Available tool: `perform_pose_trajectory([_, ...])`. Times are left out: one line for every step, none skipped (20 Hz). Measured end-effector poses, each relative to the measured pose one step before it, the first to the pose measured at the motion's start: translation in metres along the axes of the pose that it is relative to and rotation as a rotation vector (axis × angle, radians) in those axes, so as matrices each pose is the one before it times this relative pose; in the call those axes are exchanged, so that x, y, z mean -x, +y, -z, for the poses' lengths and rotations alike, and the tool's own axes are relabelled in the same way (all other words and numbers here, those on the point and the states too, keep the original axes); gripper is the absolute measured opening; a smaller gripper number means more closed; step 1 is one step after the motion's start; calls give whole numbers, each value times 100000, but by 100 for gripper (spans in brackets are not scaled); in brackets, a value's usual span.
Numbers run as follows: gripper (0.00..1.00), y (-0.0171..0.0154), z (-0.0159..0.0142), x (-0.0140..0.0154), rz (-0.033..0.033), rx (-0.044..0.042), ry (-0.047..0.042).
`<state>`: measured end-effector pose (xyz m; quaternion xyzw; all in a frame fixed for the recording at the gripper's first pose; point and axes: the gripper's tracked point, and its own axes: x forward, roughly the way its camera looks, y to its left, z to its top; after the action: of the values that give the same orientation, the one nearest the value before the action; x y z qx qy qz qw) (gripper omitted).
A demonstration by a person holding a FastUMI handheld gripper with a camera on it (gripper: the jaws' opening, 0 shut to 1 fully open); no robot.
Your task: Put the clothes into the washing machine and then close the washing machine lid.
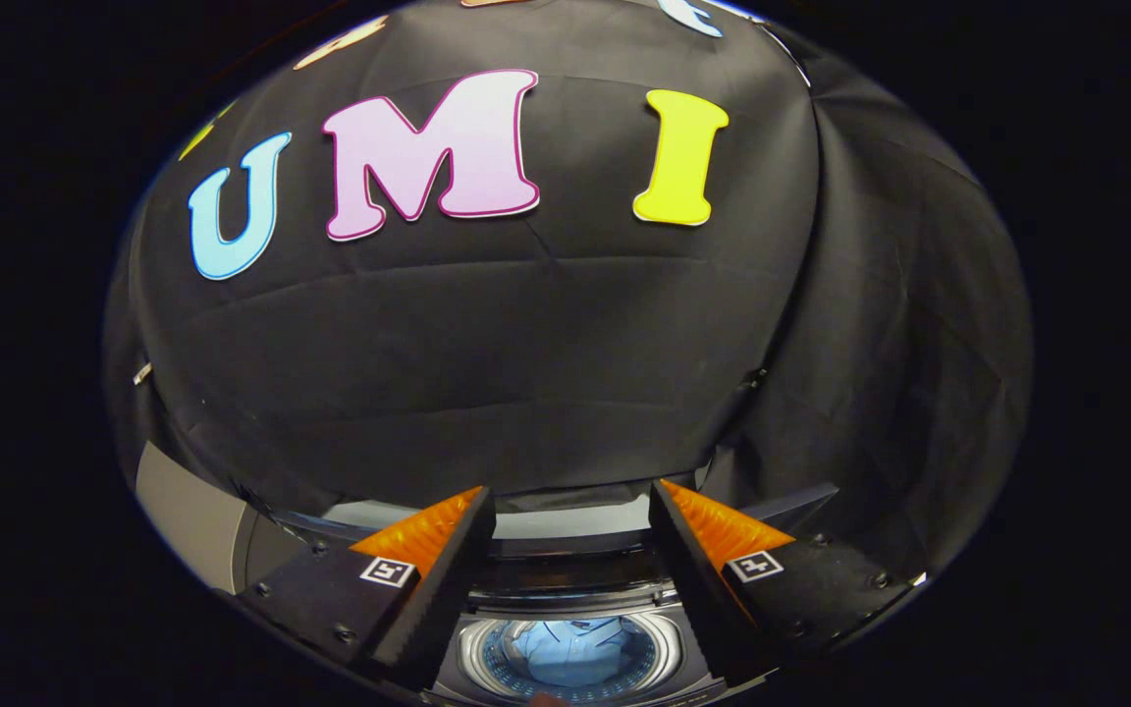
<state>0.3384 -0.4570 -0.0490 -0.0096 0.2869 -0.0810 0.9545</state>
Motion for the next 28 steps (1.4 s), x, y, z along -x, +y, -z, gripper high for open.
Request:
perform_pose_trajectory([99, -104, -17, 20, 283, 238, -603])
perform_pose_trajectory([99, -31, 53, 72, -12, 106, -602])
perform_pose_trajectory([99, 20, 91, 225, -152, -67, -562])
perform_pose_trajectory([99, -9, 115, 196, -9, -562, -240])
perform_pose_trajectory([99, -2, 147, 207, 35, -82, -327])
perform_pose_trajectory([100, -37, 380, 723, 259, 415, -285])
perform_pose_trajectory([100, -290, 564, 1230, 341, 91, -420])
perform_pose_trajectory([100, -131, 228, 461, 194, -63, -878])
perform_pose_trajectory([100, -16, 110, 264, 213, -687, -909])
perform_pose_trajectory([99, 46, 190, 469, 108, -77, -431])
perform_pose_trajectory([99, 25, 456, 388, 17, 260, -124])
perform_pose_trajectory([100, -62, 249, 486, 28, -94, -287])
perform_pose_trajectory([99, -57, 268, 409, -27, -136, -278])
perform_pose_trajectory([100, -9, 286, 363, -89, 212, -345])
perform_pose_trajectory([100, -139, 251, 375, -74, -15, -540])
perform_pose_trajectory([99, -29, 229, 343, 51, -323, -624])
perform_pose_trajectory([99, -61, 237, 287, 30, 19, -323])
perform_pose_trajectory([99, -37, 264, 243, 16, 91, -248])
perform_pose_trajectory([99, -43, 226, 456, -96, -408, -290])
perform_pose_trajectory([99, -49, 236, 354, -335, -366, -461])
perform_pose_trajectory([99, -34, 125, 303, -204, -241, -1049])
perform_pose_trajectory([99, -67, 53, 223, -81, -123, -1222])
perform_pose_trajectory([99, -44, 139, 127, 13, -141, -764])
perform_pose_trajectory([99, 15, 10, 20, 35, -269, -601])
perform_pose_trajectory([99, -8, 115, -31, -16, 90, 247])
perform_pose_trajectory([99, 1, 18, -32, -20, 371, 97])
perform_pose_trajectory([99, 1, 118, 80, 4, 396, 210])
perform_pose_trajectory([99, -7, 47, 92, 43, 57, 165])
